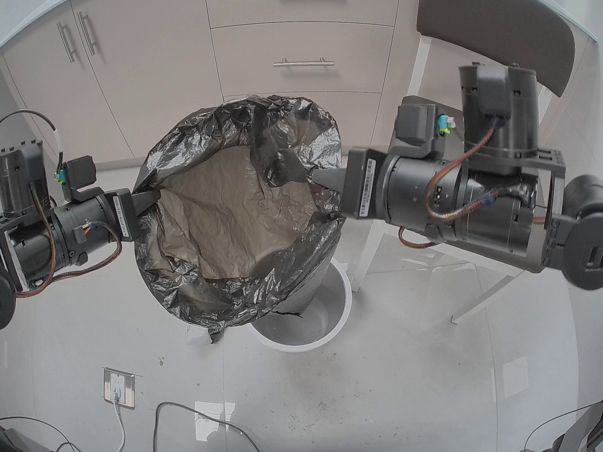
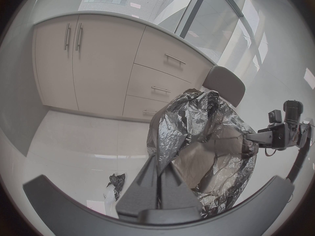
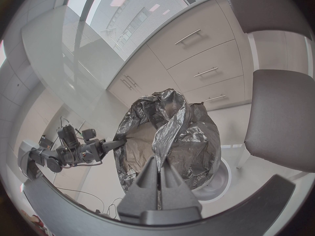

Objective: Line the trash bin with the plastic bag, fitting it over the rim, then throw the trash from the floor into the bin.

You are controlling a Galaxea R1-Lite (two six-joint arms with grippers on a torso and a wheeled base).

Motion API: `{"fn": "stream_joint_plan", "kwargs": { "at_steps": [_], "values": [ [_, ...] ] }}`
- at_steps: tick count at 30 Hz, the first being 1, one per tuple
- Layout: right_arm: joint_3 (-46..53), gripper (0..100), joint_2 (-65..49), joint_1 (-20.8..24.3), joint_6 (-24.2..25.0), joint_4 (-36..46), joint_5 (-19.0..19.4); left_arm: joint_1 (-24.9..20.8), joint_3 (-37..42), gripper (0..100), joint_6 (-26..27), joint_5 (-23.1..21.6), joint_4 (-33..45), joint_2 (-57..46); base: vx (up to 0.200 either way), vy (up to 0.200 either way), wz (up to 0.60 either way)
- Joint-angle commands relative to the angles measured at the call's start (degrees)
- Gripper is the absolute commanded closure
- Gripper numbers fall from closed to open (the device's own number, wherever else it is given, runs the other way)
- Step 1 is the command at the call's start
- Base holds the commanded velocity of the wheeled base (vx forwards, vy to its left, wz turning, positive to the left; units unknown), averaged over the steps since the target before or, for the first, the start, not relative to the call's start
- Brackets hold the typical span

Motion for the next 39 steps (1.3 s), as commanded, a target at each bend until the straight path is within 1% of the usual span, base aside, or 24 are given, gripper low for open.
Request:
{"fn": "stream_joint_plan", "kwargs": {
  "at_steps": [1,2,3,4,5,6,8,10,11,13,23,28,33,35,39],
  "values": [
    [8.69,100,0.28,2.47,-2.47,-7.76,-3.31,0.83,0.18,100,0.62,-0.17,-4.19,5.92,0.0,0.0,0.0],
    [9.13,100,0.28,2.55,-2.65,-8.2,-3.57,0.83,0.18,100,0.62,-0.17,-4.45,6.01,0.0,0.0,0.0],
    [11.15,100,0.37,3.17,-3.53,-10.75,-4.89,0.66,0.18,100,0.62,-0.17,-5.86,7.24,0.0,0.0,0.0],
    [11.15,100,0.37,3.17,-3.53,-10.75,-4.89,0.66,0.18,100,0.62,-0.17,-5.86,7.24,0.0,0.0,0.0],
    [13.35,100,0.37,4.05,-4.58,-13.21,-6.21,0.48,-0.17,100,0.53,-0.08,-7.09,8.47,0.0,0.0,0.0],
    [14.58,100,0.37,4.58,-5.28,-14.27,-6.74,0.48,-0.44,100,0.53,-0.08,-7.96,9.35,0.0,0.0,0.0],
    [16.16,100,0.37,5.37,-6.16,-15.5,-7.79,0.39,-0.88,100,0.44,-0.08,-9.55,10.76,0.0,0.0,0.0],
    [16.16,100,0.37,5.37,-6.16,-15.5,-7.79,0.39,-0.88,100,0.44,-0.08,-9.55,10.76,0.0,0.0,0.0],
    [18.36,100,0.45,6.95,-6.87,-16.2,-10.78,0.22,-1.23,100,0.35,-0.17,-11.83,12.87,0.0,0.0,0.0],
    [19.5,100,0.28,8.09,-6.95,-16.38,-12.1,0.04,-1.58,100,0.35,-0.17,-13.06,14.27,0.0,0.0,0.0],
    [25.21,100,0.1,12.75,-6.51,-16.55,-13.5,-0.49,-2.64,100,0.35,-0.08,-14.38,18.4,0.0,0.0,0.0],
    [25.3,100,2.12,13.19,-6.16,-16.64,-13.5,-0.49,-2.55,100,0.71,0.01,-14.38,19.46,0.0,0.0,0.0],
    [24.69,100,6.61,13.98,-6.69,-21.12,-13.59,-0.4,-2.72,100,1.76,-0.26,-14.38,21.22,0.0,0.0,0.0],
    [23.72,100,9.15,14.51,-6.69,-23.85,-13.68,-0.4,-2.72,100,3.43,-0.52,-14.73,22.27,0.0,0.0,0.0],
    [20.38,100,12.41,13.98,-6.87,-24.99,-13.77,-0.22,-3.16,100,3.78,-0.34,-18.25,25.35,0.0,0.0,0.0]
  ]
}}
